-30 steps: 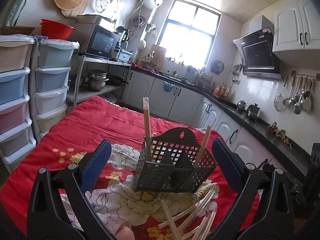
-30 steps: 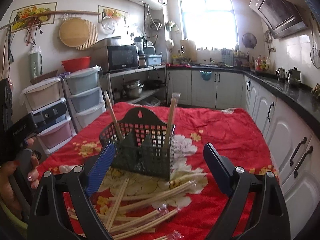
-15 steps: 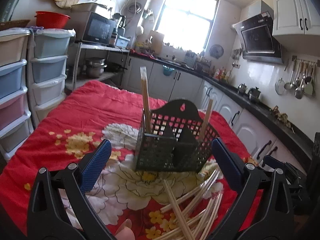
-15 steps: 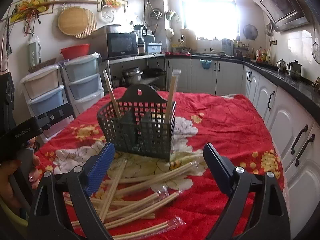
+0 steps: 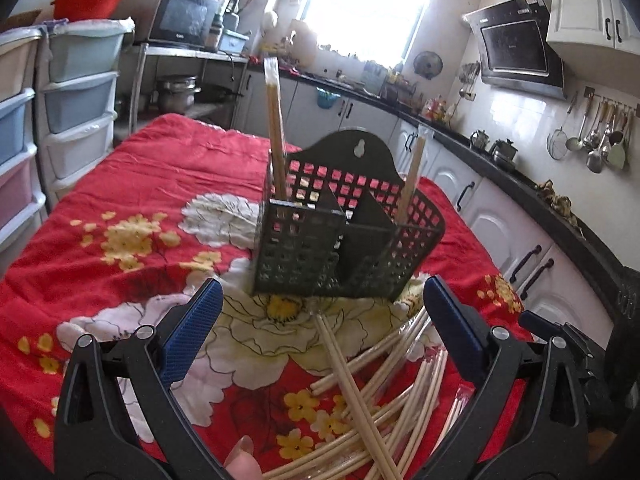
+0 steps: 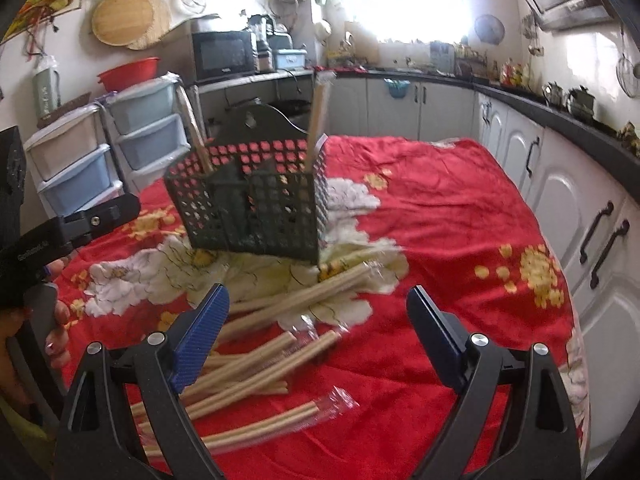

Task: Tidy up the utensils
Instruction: 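Withdraw both tools from the caddy toward the remaining chopsticks, then close the left tool on a chopstick while the right tool grasps another chopstick, then lift the held chopsticks with both tools and carry them above the caddy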

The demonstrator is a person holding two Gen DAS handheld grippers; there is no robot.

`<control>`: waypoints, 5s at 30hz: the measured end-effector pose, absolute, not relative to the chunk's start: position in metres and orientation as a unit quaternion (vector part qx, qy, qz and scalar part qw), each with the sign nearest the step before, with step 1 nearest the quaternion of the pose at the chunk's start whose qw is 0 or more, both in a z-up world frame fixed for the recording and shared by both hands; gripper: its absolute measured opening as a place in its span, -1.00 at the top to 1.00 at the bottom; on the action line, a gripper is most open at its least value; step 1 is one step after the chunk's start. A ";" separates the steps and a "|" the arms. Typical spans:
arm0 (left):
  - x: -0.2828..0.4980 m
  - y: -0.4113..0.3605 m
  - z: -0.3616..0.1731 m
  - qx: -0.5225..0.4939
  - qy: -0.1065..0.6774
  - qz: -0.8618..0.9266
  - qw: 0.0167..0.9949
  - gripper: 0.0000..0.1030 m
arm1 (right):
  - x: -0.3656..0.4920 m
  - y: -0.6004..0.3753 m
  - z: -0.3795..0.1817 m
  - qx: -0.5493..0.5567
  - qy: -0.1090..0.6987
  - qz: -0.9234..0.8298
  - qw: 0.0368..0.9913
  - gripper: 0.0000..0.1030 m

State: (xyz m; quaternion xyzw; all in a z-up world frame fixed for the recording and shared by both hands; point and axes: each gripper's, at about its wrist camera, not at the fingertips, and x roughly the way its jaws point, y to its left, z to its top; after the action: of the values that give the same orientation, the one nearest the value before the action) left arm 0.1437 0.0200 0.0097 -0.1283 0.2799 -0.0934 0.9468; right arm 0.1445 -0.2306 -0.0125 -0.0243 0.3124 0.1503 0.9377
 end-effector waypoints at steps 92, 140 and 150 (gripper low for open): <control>0.138 0.056 0.074 -0.220 0.238 -0.162 0.932 0.95 | 0.153 -0.226 0.074 0.114 0.244 0.262 0.927 0.88; 0.158 0.062 0.208 -0.157 0.043 -0.088 0.983 0.95 | 0.195 -0.208 0.181 0.054 0.053 0.232 0.970 0.88; 0.174 0.058 0.203 -0.146 0.004 -0.045 0.988 0.95 | 0.213 -0.210 0.178 0.042 0.018 0.205 0.978 0.88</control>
State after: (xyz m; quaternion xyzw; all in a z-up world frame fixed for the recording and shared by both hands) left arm 0.1738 0.0576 0.2031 -0.1463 0.0040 -0.0447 0.9882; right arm 0.2129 -0.2104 0.1785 0.0422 0.0176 0.2050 0.9777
